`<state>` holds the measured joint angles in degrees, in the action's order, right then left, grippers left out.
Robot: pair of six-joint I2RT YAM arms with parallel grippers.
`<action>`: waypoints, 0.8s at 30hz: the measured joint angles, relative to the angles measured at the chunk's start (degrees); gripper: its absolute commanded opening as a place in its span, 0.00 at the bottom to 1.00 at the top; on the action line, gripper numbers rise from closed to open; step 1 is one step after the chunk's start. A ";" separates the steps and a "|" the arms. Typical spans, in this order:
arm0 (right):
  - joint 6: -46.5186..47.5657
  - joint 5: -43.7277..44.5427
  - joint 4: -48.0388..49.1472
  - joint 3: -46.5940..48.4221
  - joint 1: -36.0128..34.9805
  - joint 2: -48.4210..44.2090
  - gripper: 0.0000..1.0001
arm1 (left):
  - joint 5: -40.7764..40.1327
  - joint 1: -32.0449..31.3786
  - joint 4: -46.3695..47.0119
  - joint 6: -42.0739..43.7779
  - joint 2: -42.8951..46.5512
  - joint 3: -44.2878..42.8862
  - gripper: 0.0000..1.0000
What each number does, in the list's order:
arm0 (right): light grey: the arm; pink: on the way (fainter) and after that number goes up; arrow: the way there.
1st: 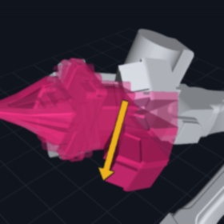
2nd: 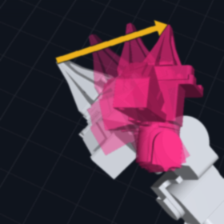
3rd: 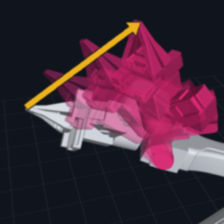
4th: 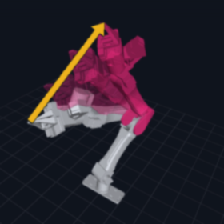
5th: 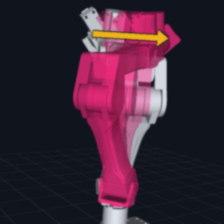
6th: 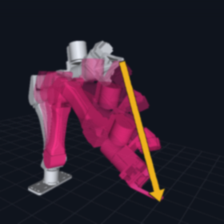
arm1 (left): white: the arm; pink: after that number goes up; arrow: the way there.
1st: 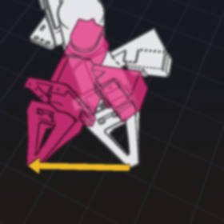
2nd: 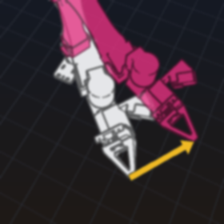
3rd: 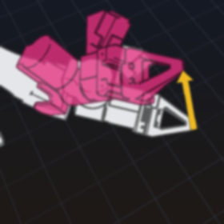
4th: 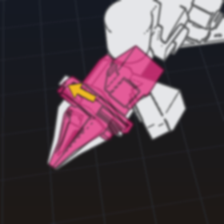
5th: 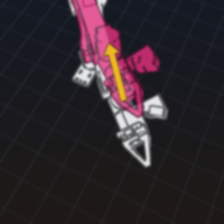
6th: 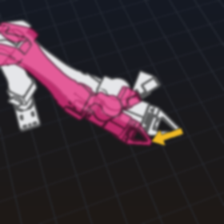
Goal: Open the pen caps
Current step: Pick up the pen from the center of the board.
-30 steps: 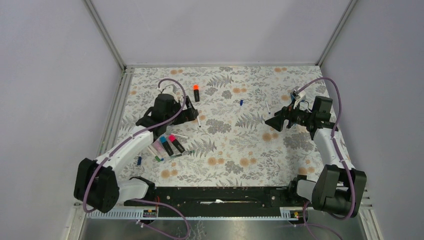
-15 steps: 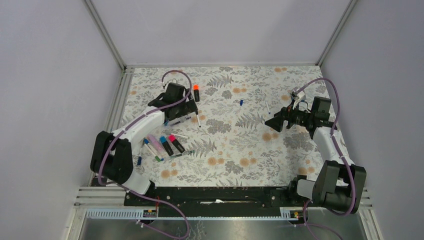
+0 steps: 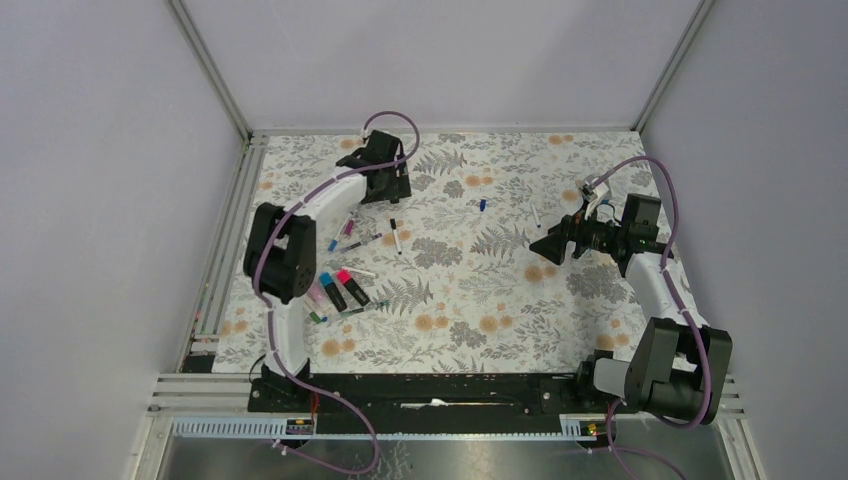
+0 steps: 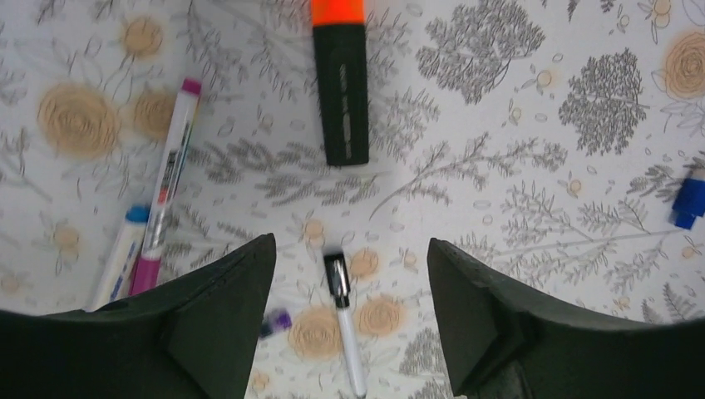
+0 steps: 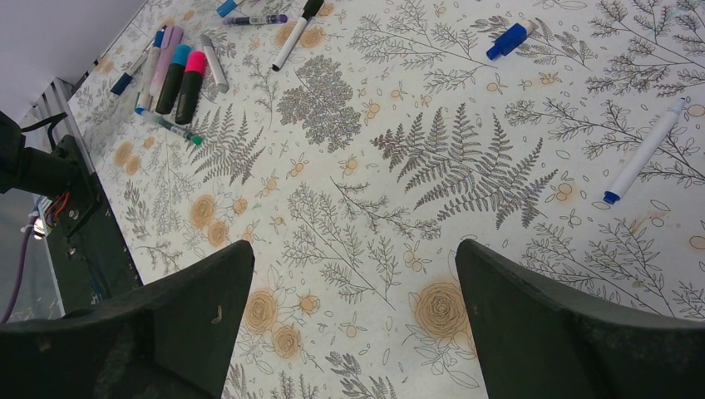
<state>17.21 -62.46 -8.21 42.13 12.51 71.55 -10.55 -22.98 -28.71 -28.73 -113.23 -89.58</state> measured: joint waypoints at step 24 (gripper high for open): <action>1.77 0.04 -0.63 0.00 0.02 2.34 0.99 | -0.59 1.68 -5.49 6.80 -21.51 -21.31 0.53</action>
<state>18.98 -62.41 -8.84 42.13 12.53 73.89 -11.14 -21.30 -34.20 -21.93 -134.74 -110.89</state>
